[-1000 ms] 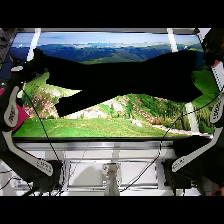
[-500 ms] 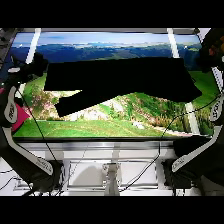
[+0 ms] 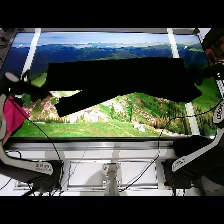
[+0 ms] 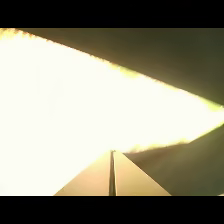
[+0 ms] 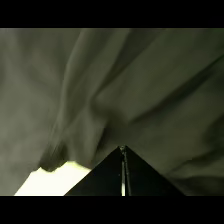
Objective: Fold the clothes and pants, and hang the long-sleeved shirts on hangers.
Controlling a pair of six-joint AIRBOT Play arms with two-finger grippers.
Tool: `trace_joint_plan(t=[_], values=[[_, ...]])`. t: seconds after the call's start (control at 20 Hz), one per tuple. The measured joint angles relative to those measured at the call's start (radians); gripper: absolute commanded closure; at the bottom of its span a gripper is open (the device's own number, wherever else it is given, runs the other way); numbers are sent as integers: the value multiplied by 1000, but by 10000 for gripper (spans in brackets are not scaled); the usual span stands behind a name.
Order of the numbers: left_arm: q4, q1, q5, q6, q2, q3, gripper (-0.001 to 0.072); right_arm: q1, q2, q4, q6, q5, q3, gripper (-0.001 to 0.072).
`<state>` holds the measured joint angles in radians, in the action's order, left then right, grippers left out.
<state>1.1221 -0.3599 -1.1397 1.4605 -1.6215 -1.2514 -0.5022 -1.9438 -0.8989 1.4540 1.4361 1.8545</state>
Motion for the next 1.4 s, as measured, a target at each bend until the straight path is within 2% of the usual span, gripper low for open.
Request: trace_joint_plan(t=[0.1, 0.15, 0.2, 0.25, 0.3, 0.5, 0.7, 0.75, 0.85, 0.95, 1.1, 1.25, 1.4], values=[[30, -24, -1, -7, 89, 146, 703, -1, 7, 93, -73, 48, -53, 699], [40, -32, 1, -14, 121, 196, 623, 1, 9, 130, -99, 60, -69, 648], [48, -38, 23, -20, 143, 232, 417, 3, 11, 159, -119, 72, -79, 490], [51, -41, 48, -21, 161, 261, 171, 5, 11, 181, -135, 81, -85, 356], [44, -42, 73, -24, 172, 281, 112, 8, 13, 197, -146, 87, -87, 341], [-47, -37, 187, -35, 183, 318, 113, 14, 14, 234, -168, 109, -74, 341], [-108, -35, 235, -52, 153, 328, 124, 16, 14, 246, -177, 126, -37, 341], [-121, -35, 244, -55, 143, 329, 233, 16, 14, 247, -178, 130, -26, 341], [-142, -35, 259, -58, 123, 331, 500, 16, 14, 251, -179, 135, -6, 341], [-154, -34, 253, -60, 111, 333, 705, 16, 14, 253, -179, 139, 11, 341], [-167, -34, 213, -76, 106, 333, 702, 16, 14, 254, -166, 140, 30, 341], [-195, -34, 172, -141, 124, 334, 704, 16, 14, 247, -159, 141, 38, 344], [-310, -33, 150, -213, 213, 328, 704, 16, 14, 212, -157, 135, 41, 349]])
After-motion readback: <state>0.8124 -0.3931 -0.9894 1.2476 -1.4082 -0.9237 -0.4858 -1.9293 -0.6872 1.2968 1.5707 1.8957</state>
